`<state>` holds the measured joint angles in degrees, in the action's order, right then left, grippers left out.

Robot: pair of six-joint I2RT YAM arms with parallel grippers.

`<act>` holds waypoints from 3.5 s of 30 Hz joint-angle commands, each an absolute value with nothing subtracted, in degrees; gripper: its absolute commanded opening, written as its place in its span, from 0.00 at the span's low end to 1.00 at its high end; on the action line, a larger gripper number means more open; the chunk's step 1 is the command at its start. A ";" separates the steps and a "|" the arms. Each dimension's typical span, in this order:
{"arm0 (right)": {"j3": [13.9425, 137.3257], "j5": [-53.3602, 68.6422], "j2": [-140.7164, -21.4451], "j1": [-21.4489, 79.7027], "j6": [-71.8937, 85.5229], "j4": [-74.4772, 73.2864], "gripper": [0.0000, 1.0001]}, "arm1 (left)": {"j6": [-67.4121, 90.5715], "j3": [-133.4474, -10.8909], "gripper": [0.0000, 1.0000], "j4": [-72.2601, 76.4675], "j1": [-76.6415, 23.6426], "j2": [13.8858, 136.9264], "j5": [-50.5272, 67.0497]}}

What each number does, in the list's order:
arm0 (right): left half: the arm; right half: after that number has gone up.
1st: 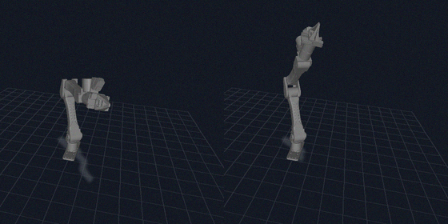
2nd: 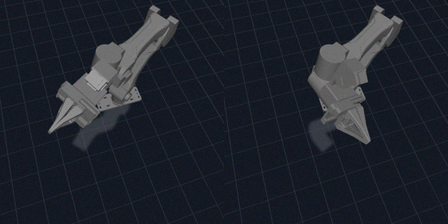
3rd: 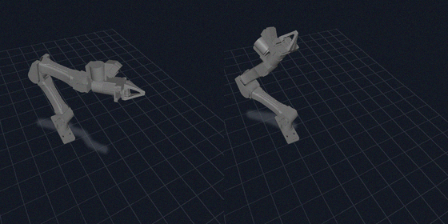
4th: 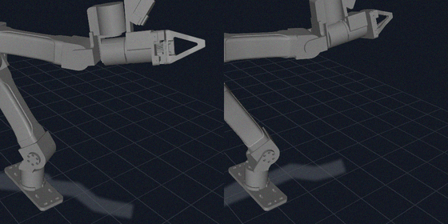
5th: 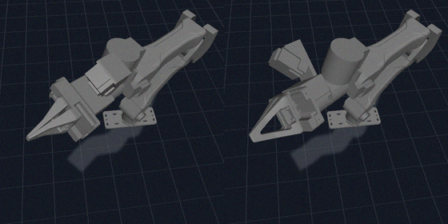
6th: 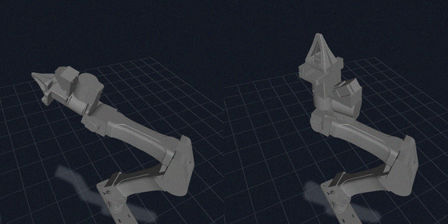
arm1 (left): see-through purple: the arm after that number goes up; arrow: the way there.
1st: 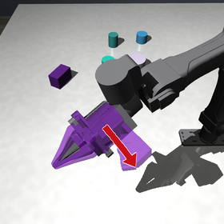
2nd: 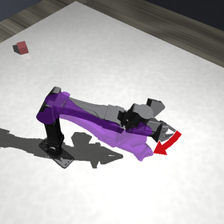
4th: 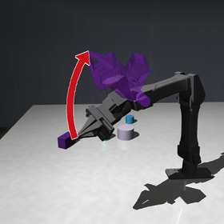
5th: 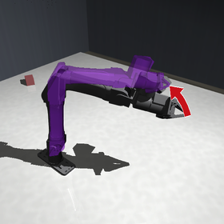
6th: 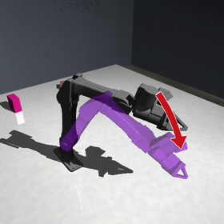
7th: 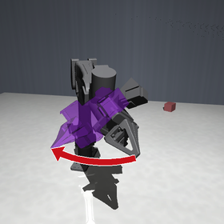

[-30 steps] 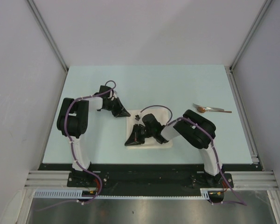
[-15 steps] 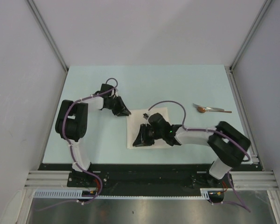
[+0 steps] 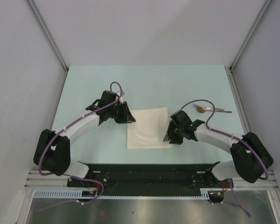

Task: Fold the napkin into a case and place the utensils inside
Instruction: Smooth out the square-folded napkin at the center of the board, then pick up the top corner of the square-folded napkin from the center of the board, then fold the top corner of the square-folded napkin at the center of the board.

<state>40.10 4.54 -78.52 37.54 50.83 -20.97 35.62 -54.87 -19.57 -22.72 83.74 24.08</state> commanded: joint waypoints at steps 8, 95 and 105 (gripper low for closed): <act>38.06 -2.90 -74.71 37.09 53.35 -26.81 0.43 | 32.34 -48.69 0.30 -21.89 -26.63 76.29 18.81; 87.10 21.88 -121.64 36.39 34.98 -8.79 0.04 | 38.06 -29.27 0.13 -14.06 -28.12 70.66 17.75; 90.88 25.14 -125.77 36.21 36.04 -7.82 0.09 | 37.44 -29.18 0.14 -14.50 -28.21 70.75 17.84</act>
